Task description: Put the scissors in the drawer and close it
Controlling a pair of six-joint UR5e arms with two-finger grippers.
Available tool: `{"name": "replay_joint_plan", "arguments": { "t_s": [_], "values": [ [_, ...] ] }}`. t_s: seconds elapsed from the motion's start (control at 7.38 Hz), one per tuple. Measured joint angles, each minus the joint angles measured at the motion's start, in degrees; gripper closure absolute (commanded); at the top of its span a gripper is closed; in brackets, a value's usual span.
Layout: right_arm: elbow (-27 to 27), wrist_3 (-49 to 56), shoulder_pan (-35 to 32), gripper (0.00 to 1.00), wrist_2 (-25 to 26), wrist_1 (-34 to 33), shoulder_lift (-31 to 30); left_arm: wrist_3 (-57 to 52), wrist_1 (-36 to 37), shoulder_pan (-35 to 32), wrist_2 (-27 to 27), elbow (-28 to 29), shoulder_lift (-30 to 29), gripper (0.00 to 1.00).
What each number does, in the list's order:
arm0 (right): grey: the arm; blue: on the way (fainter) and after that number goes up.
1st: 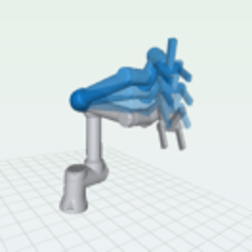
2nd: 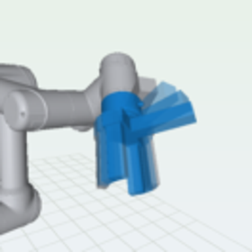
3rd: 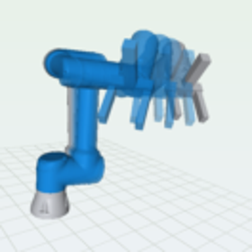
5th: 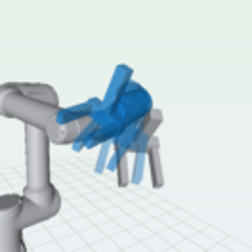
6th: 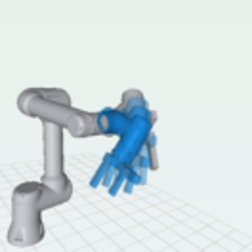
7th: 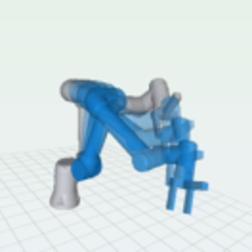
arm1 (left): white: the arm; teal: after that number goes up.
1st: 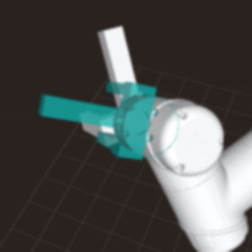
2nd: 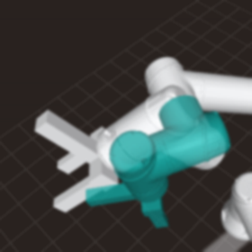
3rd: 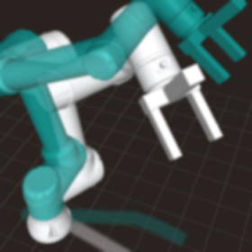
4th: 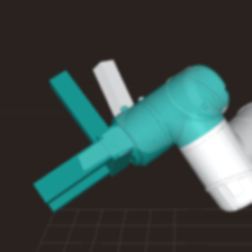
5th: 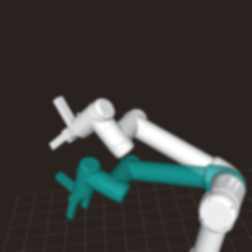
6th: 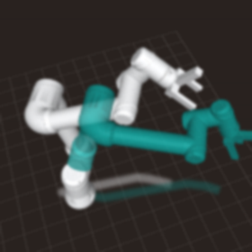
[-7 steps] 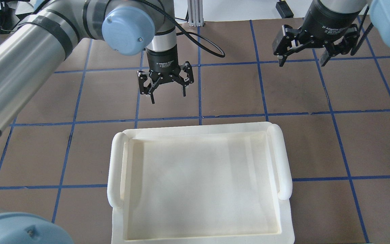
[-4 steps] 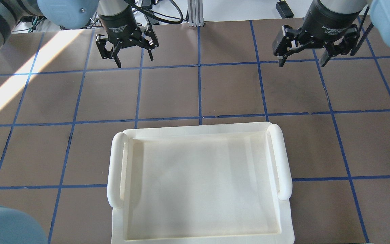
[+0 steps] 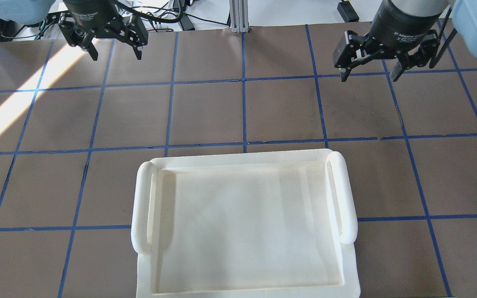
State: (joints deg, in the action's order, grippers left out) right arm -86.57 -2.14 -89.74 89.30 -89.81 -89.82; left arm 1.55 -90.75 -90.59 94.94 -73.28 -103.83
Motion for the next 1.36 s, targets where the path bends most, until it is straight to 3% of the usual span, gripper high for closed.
{"name": "replay_joint_plan", "arguments": {
  "t_s": [0.41, 0.81, 1.36],
  "values": [
    [0.00, 0.03, 0.00, 0.00, 0.00, -0.04, 0.00, -1.97, -1.44, 2.66, -3.94, -4.59, 5.25, 0.00],
    [0.00, -0.03, 0.00, 0.00, 0.00, -0.02, 0.00, -2.27, -0.08, 3.67, -4.51, -10.45, 9.99, 0.00],
    [0.00, 0.03, 0.00, 0.00, -0.01, -0.27, 0.00, -2.29, 0.48, 4.44, -4.56, -11.99, 11.08, 0.00]
  ]
}}
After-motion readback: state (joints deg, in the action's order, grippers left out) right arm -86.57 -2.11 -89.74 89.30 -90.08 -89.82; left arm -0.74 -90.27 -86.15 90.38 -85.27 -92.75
